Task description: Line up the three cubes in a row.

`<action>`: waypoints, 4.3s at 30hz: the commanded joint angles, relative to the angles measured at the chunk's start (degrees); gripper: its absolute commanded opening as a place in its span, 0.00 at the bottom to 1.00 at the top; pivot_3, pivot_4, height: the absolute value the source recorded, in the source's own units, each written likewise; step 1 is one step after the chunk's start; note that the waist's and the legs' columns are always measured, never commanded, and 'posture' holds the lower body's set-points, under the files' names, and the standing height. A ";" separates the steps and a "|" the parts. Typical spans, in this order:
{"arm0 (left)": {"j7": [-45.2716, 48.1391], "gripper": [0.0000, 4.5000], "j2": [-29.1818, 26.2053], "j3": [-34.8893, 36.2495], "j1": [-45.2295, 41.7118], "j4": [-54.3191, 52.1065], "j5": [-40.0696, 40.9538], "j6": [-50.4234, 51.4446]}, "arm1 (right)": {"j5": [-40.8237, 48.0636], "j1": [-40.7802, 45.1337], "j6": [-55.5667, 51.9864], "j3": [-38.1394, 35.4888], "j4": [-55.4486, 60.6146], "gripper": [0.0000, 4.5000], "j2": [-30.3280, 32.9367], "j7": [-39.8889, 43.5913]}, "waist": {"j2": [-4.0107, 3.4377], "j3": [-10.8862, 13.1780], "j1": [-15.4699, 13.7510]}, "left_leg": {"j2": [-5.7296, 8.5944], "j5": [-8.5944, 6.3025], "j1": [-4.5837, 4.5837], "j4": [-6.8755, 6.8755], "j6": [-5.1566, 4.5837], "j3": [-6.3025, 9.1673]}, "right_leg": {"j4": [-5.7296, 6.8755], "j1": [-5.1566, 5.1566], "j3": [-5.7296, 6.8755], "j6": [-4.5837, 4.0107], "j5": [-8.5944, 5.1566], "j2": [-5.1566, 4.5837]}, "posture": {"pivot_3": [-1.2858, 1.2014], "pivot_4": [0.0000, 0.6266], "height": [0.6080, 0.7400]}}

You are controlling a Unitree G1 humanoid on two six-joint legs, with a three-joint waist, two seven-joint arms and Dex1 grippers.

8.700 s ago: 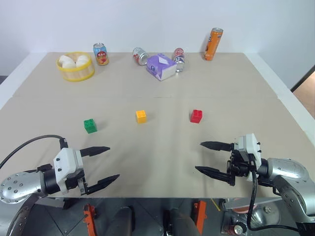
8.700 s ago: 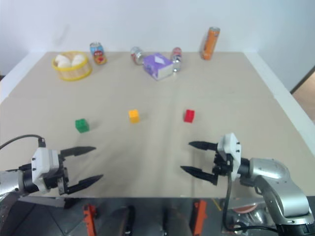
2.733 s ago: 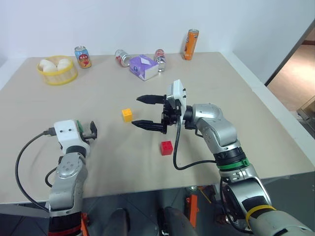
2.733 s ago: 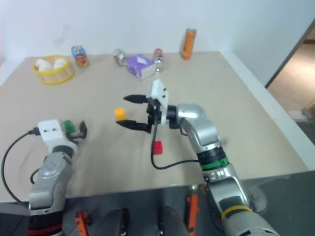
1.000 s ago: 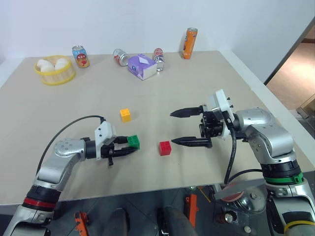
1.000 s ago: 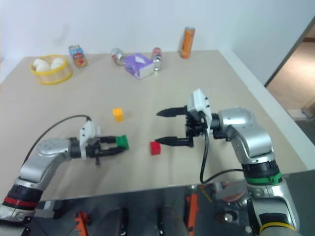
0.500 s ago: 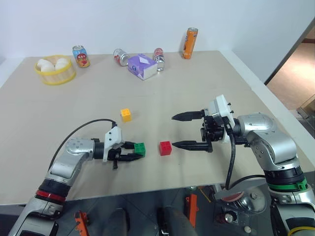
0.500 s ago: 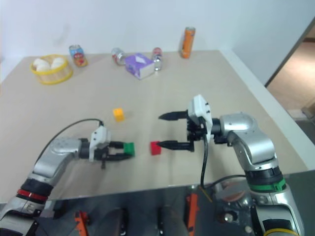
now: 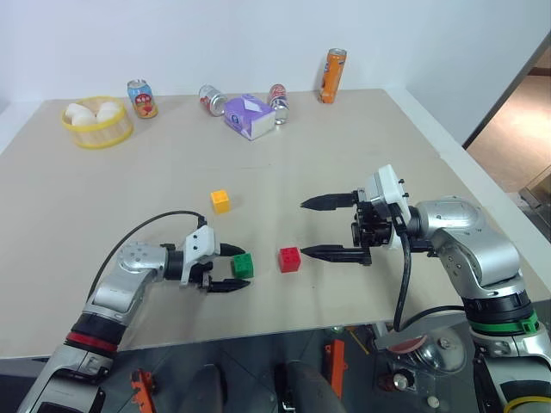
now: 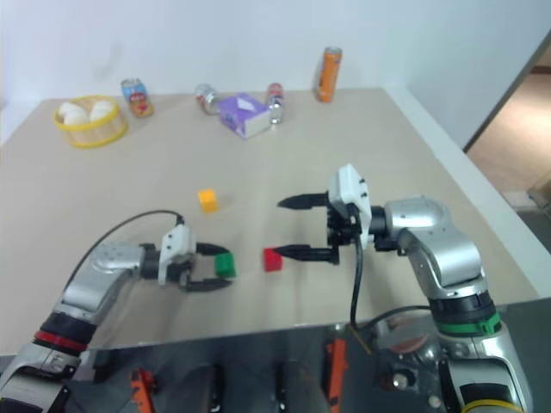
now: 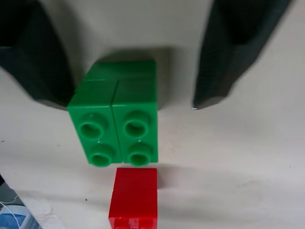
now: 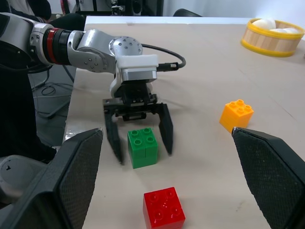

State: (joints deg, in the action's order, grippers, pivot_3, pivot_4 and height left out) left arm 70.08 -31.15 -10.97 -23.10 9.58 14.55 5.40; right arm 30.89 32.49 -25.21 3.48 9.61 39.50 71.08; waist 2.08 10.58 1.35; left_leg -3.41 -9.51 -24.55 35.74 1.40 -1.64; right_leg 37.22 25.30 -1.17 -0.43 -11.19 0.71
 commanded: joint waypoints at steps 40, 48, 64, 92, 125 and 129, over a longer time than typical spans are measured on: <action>-4.50 0.67 5.31 7.52 -39.51 62.46 -14.24 -14.69 | -0.84 10.71 3.29 -3.71 -9.65 1.00 -5.04 -2.50 | 0.00 0.01 -0.08 | 0.09 -0.08 -0.30 0.17 -0.20 0.05 | 0.09 0.16 0.03 0.40 0.13 0.01 | 0.52 0.24 1.00; -5.75 0.29 5.41 8.48 -39.54 63.11 -15.09 -14.92 | -0.57 10.11 2.70 -3.92 -8.75 1.00 -4.75 -3.02 | 0.00 0.01 -0.09 | 0.10 -0.08 -0.29 0.22 -0.21 0.05 | 0.13 0.15 0.02 0.40 0.14 0.01 | 0.52 0.24 1.00; 20.03 0.29 -8.04 10.56 -16.33 25.21 -3.12 -9.42 | 2.65 4.28 -1.22 -2.15 2.18 1.00 -0.55 0.46 | -0.02 0.00 0.15 | -0.03 -0.10 -0.15 0.13 -0.18 0.03 | 0.28 0.14 0.02 0.25 0.05 0.03 | 0.52 0.24 1.00; 16.25 0.29 -14.13 8.65 0.16 8.17 -1.41 -4.75 | 0.51 3.11 -0.02 0.71 1.00 1.00 -1.56 2.75 | -0.02 0.00 -0.07 | -0.14 -0.09 -0.05 0.51 -0.16 -0.05 | 0.42 0.06 0.04 -0.12 -0.05 0.03 | 0.52 0.24 1.00; -2.05 0.99 -12.51 24.37 -8.25 -10.97 26.97 33.12 | 12.98 2.26 -9.30 -8.44 2.86 1.00 -3.75 -5.03 | -0.12 -0.04 -0.11 | -0.26 -0.08 -0.17 0.52 -0.12 0.03 | 0.43 0.10 0.19 -0.02 0.00 0.07 | 0.52 0.24 1.00; -25.99 0.99 -4.00 35.36 -7.14 -15.58 29.39 36.09 | 13.40 -2.20 -9.33 -11.61 2.92 1.00 -8.27 -14.31 | -0.13 -0.06 -0.07 | -0.20 -0.38 -0.06 0.50 -0.11 0.02 | 0.43 -0.05 0.10 0.45 -0.20 0.03 | 0.52 0.24 1.00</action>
State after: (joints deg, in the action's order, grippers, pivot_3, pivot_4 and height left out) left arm 53.40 -36.74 20.57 -31.30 -4.71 43.99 41.29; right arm 43.57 31.08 -34.93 -5.80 11.10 32.37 60.52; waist 1.95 10.51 1.28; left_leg -3.59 -9.92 -24.56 36.21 1.28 -1.64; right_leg 37.65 25.22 -1.11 0.05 -11.42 0.73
